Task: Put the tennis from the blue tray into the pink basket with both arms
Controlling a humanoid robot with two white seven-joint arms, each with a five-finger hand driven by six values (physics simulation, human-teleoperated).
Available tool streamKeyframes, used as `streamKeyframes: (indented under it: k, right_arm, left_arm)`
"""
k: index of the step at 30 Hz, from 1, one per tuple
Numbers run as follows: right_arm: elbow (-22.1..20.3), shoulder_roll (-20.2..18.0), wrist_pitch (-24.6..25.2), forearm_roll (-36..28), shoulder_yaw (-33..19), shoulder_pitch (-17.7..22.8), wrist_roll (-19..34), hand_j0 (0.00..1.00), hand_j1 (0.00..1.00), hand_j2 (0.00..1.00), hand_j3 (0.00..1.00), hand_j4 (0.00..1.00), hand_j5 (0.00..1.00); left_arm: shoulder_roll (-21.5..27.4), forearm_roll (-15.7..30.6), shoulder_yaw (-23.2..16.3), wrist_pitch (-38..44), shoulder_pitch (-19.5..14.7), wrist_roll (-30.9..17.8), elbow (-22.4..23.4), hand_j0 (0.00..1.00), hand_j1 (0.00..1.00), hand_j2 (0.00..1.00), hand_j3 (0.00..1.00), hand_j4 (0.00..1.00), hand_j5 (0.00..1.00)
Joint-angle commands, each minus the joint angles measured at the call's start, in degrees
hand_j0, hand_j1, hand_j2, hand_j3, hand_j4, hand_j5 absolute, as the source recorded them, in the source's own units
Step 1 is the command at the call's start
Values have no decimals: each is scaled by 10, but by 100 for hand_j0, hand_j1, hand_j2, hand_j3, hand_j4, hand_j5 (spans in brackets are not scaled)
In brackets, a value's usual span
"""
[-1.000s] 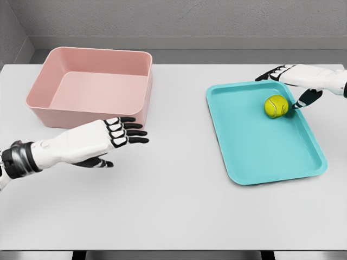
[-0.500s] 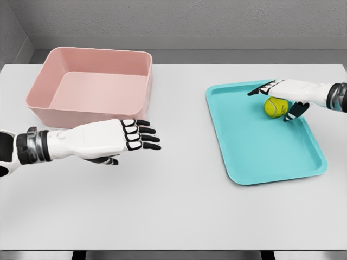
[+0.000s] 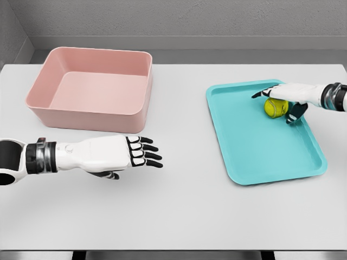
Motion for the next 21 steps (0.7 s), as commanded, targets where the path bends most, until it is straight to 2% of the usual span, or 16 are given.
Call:
streamKeyframes:
  k: [1, 13, 18, 21]
  right_arm:
    - [12, 11, 0, 6, -1, 0, 1, 100, 100, 100, 100, 100, 100]
    - [16, 13, 0, 7, -1, -4, 1, 100, 100, 100, 100, 100, 100]
    - [35, 24, 0, 14, -1, -4, 1, 100, 100, 100, 100, 100, 100]
    - [36, 24, 0, 15, -1, -4, 1, 97, 97, 97, 97, 97, 97]
  left_arm:
    - [0, 4, 0, 0, -1, 0, 0, 100, 100, 100, 100, 100, 100]
    - [0, 4, 0, 0, -1, 0, 0, 100, 100, 100, 100, 100, 100]
    - [0, 4, 0, 0, 0, 0, 0, 100, 100, 100, 100, 100, 100]
    - [0, 4, 0, 0, 0, 0, 0, 100, 100, 100, 100, 100, 100]
